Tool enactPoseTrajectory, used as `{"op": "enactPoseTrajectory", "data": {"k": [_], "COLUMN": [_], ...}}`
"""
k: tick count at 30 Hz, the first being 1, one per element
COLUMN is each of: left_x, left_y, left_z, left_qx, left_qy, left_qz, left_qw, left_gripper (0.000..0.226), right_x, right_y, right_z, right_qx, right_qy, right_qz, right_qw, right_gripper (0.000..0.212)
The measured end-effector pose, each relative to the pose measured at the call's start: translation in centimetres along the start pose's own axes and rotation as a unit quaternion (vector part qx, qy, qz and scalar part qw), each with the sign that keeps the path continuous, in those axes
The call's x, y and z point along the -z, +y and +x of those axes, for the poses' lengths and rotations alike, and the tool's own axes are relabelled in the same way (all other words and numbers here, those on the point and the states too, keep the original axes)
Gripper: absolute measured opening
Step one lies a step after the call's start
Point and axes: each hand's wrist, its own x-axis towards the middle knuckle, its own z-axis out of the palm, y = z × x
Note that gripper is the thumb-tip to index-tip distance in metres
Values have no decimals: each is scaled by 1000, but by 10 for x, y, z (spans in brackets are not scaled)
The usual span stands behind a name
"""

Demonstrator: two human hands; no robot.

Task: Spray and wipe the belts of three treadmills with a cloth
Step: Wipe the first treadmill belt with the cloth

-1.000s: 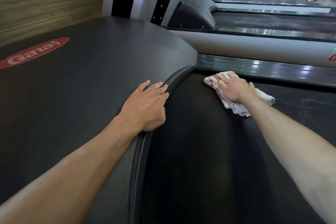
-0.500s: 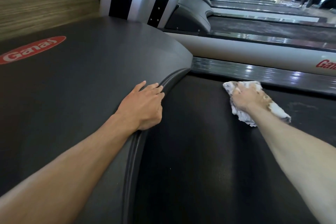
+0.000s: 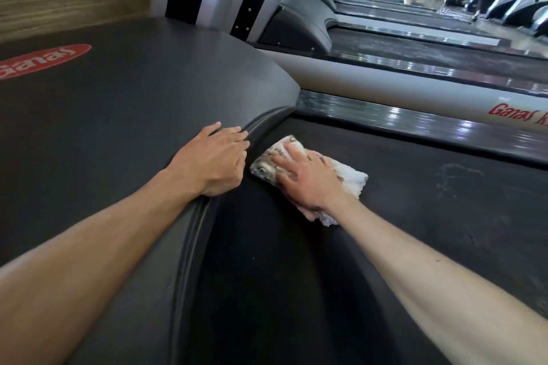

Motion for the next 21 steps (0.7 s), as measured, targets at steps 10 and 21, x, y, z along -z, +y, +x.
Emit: {"op": "enactPoseTrajectory", "data": {"k": [10,21], "left_x": [4,35], "left_y": [-1,19], "left_z": [3,-24], "left_qx": [-27,-29], "left_qy": [31,-109], "left_qz": [-99,-77], "left_qw": [994,991], "left_gripper": [51,57], "right_x": [-1,10], "right_y": [-43,-5], "right_z": [-76,-115], "right_qx": [114,30], "right_qy": [-14,-42], "right_qz": [52,56], "right_qw": [992,997], "right_gripper": [62,54]}}
